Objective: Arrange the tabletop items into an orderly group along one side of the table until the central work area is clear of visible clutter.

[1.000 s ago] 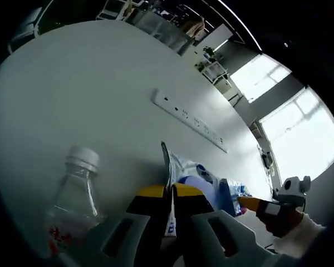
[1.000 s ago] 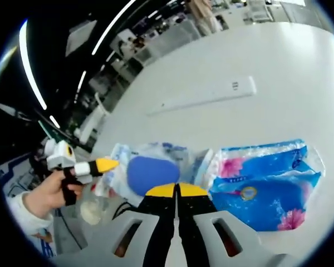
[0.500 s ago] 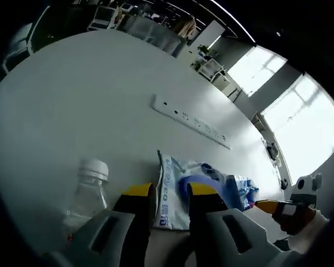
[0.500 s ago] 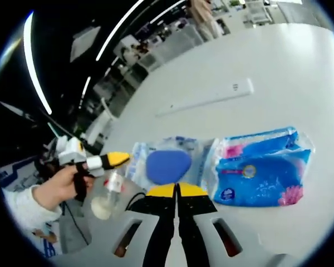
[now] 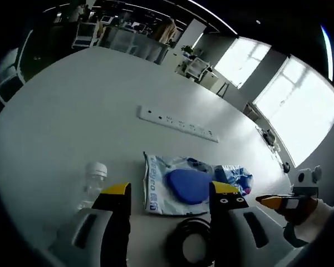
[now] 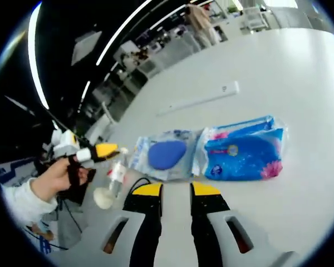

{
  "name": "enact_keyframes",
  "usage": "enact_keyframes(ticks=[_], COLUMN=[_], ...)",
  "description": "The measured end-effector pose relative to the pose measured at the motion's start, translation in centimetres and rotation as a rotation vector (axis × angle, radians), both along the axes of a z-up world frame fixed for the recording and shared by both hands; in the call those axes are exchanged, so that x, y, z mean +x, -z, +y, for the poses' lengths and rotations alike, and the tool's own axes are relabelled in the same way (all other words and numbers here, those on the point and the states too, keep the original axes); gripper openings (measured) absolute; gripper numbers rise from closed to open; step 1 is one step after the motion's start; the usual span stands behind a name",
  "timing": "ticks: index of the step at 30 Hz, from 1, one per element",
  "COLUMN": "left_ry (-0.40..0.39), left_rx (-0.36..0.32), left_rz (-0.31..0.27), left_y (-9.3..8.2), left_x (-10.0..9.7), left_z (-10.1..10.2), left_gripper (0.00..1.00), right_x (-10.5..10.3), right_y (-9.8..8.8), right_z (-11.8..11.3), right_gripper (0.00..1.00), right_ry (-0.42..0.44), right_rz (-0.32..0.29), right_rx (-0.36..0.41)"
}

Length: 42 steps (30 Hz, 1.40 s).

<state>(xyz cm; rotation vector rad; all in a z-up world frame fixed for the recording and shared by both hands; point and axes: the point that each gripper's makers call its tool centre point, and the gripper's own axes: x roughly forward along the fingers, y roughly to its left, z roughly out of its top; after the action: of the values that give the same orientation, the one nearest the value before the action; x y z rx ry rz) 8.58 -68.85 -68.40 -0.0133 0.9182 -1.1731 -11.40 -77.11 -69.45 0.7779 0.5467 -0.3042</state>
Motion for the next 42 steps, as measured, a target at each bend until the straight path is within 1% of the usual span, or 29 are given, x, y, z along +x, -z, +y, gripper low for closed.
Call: enact_keyframes(ticks=[1,3,4,5,7,8,10,11,12,14,15,18,20,21,23,25,28,30,33,35,36,38,41,42], left_ry=[0.003,0.005,0.0,-0.005,-0.001,0.0,0.002,0.0,-0.011,-0.011,-0.012,-0.009,-0.013,-0.025,-0.05,-0.049,-0.012,0.016,0.026,0.034,0.038,0.052,0.082,0.086], left_rx=[-0.002,-0.021,-0.03,-0.039,-0.048,-0.046,-0.043,-0.06,-0.074,-0.08,-0.078,-0.062,-0.048,-0.044,-0.04,-0.027,0.021,0.028,0.019,0.004,0.001,0.002,0.021,0.024], left_rz=[-0.008,-0.019,-0.019,-0.016,-0.01,-0.008,-0.001,0.012,0.027,0.046,0.048,0.04,0.045,0.049,0.061,0.058,0.02,0.028,0.037,0.049,0.049,0.044,0.007,0.005], left_y=[-0.2,-0.8,-1.1,-1.3,-1.6,-1.7,-1.9,-2.2,-2.4,-2.5,-2.4,-2.0,-1.6,-1.4,-1.3,-1.2,-0.7,-0.5,-0.5,-0.8,-0.9,-1.1,-1.3,-1.3], left_x=[-0.4,-1.3,-1.6,-2.1,-3.0,-3.4,-4.4,-5.1,-5.6,-6.6,-7.2,-8.0,-8.3,-8.4,-8.5,-8.9,-9.7,-10.3,-10.7,-10.9,-11.0,-11.1,-11.5,-11.5], left_z=[0.3,1.0,1.2,1.6,2.3,2.6,3.5,4.0,4.3,5.2,5.8,7.4,8.5,9.1,9.8,10.1,10.2,9.6,8.7,8.0,7.6,7.3,7.3,7.4], left_gripper=[0.6,0.62,0.63,0.66,0.69,0.71,0.72,0.72,0.73,0.75,0.75,0.75,0.75,0.75,0.75,0.75,0.74,0.74,0.73,0.73,0.73,0.73,0.72,0.71], right_x=[-0.3,-0.8,-1.2,-1.4,-2.0,-2.4,-2.9,-3.3,-3.6,-4.2,-5.0,-7.3,-8.9,-9.7,-10.7,-11.9,-12.8,-12.9,-12.8,-12.4,-12.2,-11.9,-12.0,-12.1], right_y=[-0.4,-0.7,-1.1,-1.2,-1.6,-1.7,-1.9,-2.1,-2.3,-2.6,-2.7,-2.5,-2.2,-2.1,-2.1,-2.0,-1.6,-1.1,-0.5,-0.6,-0.8,-1.2,-1.4,-1.5], right_z=[0.2,0.3,0.4,0.5,0.9,1.1,1.3,1.4,1.5,1.6,1.7,1.9,2.2,2.4,2.8,2.9,3.3,3.4,3.5,3.6,3.5,3.4,3.0,2.9], right_gripper=[0.22,0.31,0.38,0.42,0.5,0.53,0.55,0.56,0.58,0.59,0.59,0.6,0.61,0.62,0.63,0.63,0.64,0.65,0.64,0.63,0.63,0.61,0.58,0.57], right_ry=[-0.001,-0.003,-0.011,-0.012,-0.02,-0.033,-0.05,-0.049,-0.045,-0.026,-0.01,0.01,0.018,0.024,0.029,0.047,0.073,0.082,0.09,0.087,0.089,0.092,0.093,0.094], right_rz=[-0.016,-0.022,-0.027,-0.031,-0.032,-0.023,-0.028,-0.037,-0.05,-0.085,-0.098,-0.1,-0.085,-0.077,-0.07,-0.057,-0.053,-0.05,-0.035,-0.039,-0.05,-0.06,-0.059,-0.06], right_rx=[-0.008,-0.029,-0.05,-0.056,-0.061,-0.062,-0.09,-0.094,-0.092,-0.067,-0.053,-0.047,-0.034,-0.031,-0.031,-0.038,-0.01,0.009,0.033,0.036,0.045,0.049,0.026,0.025])
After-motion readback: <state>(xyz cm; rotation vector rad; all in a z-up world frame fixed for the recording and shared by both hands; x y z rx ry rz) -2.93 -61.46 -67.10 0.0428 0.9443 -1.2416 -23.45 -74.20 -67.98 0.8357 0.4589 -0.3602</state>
